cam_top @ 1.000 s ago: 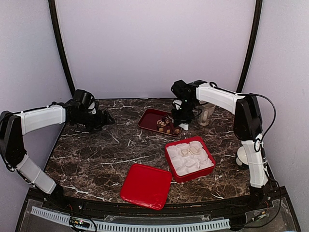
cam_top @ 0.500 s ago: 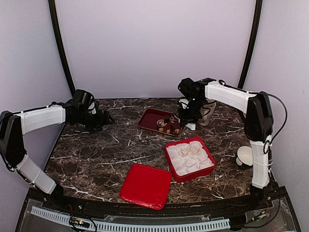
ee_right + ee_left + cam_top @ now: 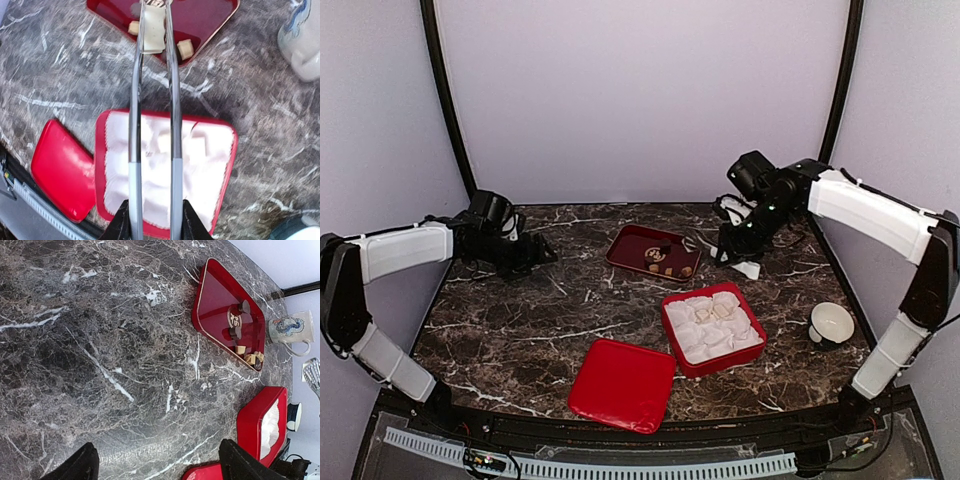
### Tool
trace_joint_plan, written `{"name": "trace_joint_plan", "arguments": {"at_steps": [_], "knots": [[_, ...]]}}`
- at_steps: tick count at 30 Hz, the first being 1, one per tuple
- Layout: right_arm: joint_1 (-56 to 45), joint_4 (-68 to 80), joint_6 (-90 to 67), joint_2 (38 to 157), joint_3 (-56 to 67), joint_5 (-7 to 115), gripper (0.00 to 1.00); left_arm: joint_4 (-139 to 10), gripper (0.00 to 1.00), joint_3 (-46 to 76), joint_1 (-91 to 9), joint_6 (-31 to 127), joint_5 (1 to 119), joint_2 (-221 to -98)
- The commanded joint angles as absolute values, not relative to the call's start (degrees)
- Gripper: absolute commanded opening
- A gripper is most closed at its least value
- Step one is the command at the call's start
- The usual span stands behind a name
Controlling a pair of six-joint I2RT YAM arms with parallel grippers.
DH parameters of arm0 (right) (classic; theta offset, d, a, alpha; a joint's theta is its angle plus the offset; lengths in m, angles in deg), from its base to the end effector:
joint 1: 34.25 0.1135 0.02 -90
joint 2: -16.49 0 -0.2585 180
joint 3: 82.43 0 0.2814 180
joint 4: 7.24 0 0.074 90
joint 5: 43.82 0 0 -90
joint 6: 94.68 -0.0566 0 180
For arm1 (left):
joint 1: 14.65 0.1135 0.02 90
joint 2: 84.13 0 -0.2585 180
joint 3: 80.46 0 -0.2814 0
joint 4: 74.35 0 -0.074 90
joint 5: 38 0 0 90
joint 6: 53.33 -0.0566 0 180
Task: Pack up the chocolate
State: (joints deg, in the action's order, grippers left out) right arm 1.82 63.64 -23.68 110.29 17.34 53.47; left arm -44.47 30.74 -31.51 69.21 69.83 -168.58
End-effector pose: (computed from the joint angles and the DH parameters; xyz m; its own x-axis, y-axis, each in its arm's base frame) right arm 0.2966 0.2249 0.2828 -0.8964 -0.2535 -0.3635 -0.3550 0.9017 0.2467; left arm 0.3352 -0.1197 0.2036 -0.8347 -0.2821 -0.4730 0.0385 0.8269 -0.5610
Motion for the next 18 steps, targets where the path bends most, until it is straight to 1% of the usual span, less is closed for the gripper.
{"name": "trace_joint_plan", "arguments": {"at_steps": [1, 9, 18], "knots": [[4.7, 61.0, -26.4, 101.3, 10.8, 55.7, 0.2, -44.9, 0.85, 32.7, -31.1, 68.3, 71.2, -165.7], [10.9, 60.8, -28.7, 93.3, 2.0, 56.5, 0.2, -45.9, 0.85, 34.6, -31.2, 68.5, 71.2, -164.0], [14.0, 57.1, -30.2, 94.0, -3.6, 55.7, 0.21, -46.0, 0.85, 35.0, -31.2, 68.9, 71.2, -163.7]]}}
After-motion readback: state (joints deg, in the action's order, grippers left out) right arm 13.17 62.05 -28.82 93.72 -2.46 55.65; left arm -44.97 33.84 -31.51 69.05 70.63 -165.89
